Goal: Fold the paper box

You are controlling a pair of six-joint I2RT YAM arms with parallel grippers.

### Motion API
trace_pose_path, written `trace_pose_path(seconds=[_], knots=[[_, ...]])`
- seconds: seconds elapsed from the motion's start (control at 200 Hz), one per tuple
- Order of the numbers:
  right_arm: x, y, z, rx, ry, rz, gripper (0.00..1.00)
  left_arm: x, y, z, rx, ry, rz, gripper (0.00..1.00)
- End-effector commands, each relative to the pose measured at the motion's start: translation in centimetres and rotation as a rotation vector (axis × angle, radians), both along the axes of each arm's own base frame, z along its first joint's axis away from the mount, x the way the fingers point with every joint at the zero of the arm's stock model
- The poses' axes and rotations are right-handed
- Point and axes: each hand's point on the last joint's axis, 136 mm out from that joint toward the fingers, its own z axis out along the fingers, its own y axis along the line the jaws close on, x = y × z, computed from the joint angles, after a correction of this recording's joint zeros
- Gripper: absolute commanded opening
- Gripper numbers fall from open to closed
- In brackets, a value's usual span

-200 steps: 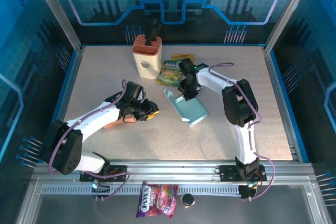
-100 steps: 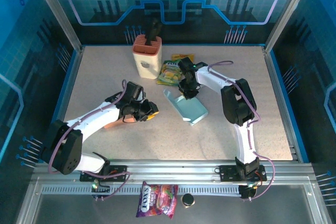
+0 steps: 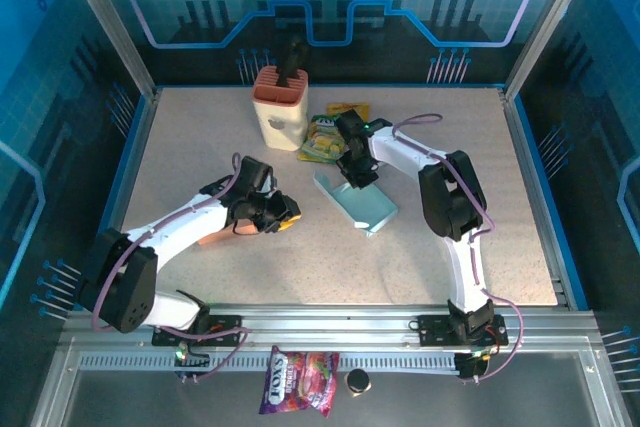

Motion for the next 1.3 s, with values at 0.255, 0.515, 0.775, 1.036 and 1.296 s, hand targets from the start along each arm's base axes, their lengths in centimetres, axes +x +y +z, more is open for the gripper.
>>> trace_pose_path(seconds=[0.255,0.515,0.775,1.036,1.296], knots=[[-0.4,0.0,-1.1,-0.032,0.004,0.001,0.13,-0.1,0.6,1.0,0.017,-0.017,-0.003,0.27],[-1.7,-1.4,-0.3,-0.064,-0.002,-0.102,0.00,-0.1,0.5,1.1,0.016,-0.018,-0.005,0.27],[-3.0,-3.6,0.5,-0.054,0.020,-0.359,0.00,0.0,0.3,1.2,0.007,-0.019,-0.010,0.27],[-2.4,-4.2,0.5,-0.027,0.019,-0.438,0.00,-0.2,0.4,1.3,0.007,-0.019,-0.010,0.26],[-2.7,-4.4,-0.3,-0.033,0.028,-0.430,0.12,-0.3,0.5,1.1,0.008,-0.016,-0.004,0.26]])
